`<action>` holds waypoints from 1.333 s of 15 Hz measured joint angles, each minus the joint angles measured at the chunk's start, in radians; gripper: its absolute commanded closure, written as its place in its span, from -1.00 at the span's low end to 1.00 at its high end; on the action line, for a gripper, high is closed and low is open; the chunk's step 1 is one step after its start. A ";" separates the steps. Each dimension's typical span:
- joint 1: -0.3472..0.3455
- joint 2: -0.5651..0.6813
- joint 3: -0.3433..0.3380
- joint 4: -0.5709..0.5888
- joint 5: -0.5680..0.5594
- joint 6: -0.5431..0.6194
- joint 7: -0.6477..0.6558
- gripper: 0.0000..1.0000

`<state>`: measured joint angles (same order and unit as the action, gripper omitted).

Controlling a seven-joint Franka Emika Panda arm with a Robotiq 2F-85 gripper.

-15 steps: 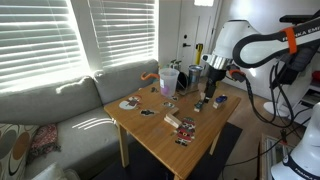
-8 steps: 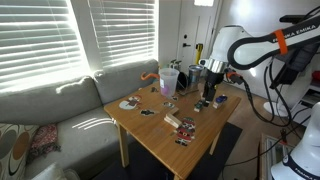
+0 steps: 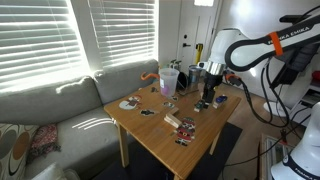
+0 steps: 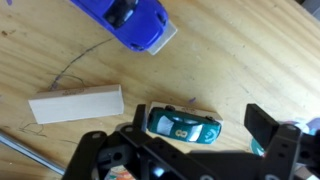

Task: Place the toy cars on top of two stacked wooden blocks each

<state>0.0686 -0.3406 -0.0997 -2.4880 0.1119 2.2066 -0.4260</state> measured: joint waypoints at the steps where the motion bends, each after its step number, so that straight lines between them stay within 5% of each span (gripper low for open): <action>1: 0.000 0.003 -0.001 0.000 0.002 0.003 0.000 -1.00; 20: -0.001 0.066 0.007 0.014 0.016 0.064 0.046 -1.00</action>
<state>0.0679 -0.2742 -0.0926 -2.4745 0.1284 2.2702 -0.3799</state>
